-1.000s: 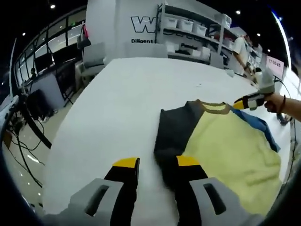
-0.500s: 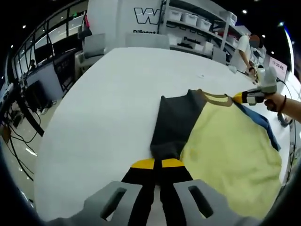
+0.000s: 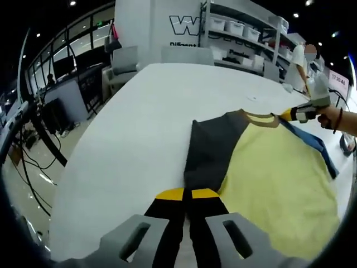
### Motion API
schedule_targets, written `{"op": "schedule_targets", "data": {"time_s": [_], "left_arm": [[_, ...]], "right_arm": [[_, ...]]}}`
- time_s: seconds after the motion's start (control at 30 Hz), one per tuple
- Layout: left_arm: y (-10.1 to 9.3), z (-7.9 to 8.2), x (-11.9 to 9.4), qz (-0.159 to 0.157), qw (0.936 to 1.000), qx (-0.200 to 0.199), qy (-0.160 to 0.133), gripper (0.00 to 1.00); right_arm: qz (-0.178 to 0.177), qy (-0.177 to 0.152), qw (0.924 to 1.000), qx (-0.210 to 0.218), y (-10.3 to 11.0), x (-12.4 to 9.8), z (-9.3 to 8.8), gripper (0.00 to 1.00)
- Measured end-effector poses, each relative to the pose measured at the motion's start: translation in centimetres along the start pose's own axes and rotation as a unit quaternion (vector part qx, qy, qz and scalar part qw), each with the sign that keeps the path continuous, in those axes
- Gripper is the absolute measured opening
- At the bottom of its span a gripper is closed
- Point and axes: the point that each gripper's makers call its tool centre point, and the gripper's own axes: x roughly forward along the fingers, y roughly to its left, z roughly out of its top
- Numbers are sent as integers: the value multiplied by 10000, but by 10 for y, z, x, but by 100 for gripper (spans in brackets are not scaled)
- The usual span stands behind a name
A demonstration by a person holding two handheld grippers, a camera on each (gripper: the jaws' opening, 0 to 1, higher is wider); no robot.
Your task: Fold the garment on the visible template until the final outline fits inside the template.
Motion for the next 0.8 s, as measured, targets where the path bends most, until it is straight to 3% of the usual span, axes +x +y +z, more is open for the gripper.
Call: {"op": "schedule_targets", "data": {"time_s": [0.17,0.23,0.33,0.43,0.5,0.6,0.73,0.8], "left_arm": [[-3,6,-2,-114,9998,92,-125,4],[-6,11,-7,-147,9996,32,-226,9],[-14,17,-19,-274,9990,-22,-341,23],[-24,19,-32,-380,9985,49,-390,34],[-29,19,-37,-447,9982,16,-394,40],[-37,22,-46,-563,9973,-22,-473,48],[-52,24,-64,-826,9946,-79,-627,72],[-55,25,-71,-829,9941,14,-702,75]], "right_arm": [[92,-11,9998,182,3,-4,-3,0],[54,-99,9996,241,2,-13,0,1],[106,-429,9980,455,1,-32,11,17],[78,-481,9981,390,1,-53,11,26],[90,-497,9978,428,2,-63,11,37],[208,-549,9950,811,8,-82,8,54],[266,-416,9955,807,16,-111,-11,63],[290,-368,9955,822,20,-123,-21,67]]}}
